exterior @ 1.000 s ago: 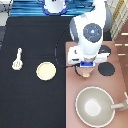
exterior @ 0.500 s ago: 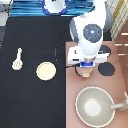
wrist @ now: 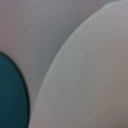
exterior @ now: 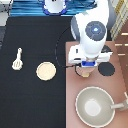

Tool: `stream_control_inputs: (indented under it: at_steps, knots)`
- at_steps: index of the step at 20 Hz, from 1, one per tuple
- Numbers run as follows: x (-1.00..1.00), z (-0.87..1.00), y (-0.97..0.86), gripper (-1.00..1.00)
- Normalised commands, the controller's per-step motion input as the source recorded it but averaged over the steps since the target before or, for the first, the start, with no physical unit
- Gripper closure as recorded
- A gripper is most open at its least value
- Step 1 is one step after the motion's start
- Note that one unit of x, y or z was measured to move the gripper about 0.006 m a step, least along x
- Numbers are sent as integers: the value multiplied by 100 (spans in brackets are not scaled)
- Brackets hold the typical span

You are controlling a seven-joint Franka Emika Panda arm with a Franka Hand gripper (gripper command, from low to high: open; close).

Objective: Take the lid off the pot, put the pot on the plate, and use the tool to push the pot to the front of the table.

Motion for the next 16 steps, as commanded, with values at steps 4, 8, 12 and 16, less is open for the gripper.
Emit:
stream_control_inputs:
  at_steps: [4,8,12,16]
  knots:
    - [-100,62,5,100]
    - [-100,28,6,100]
    - [-100,1,0,100]
    - [-100,-21,-3,100]
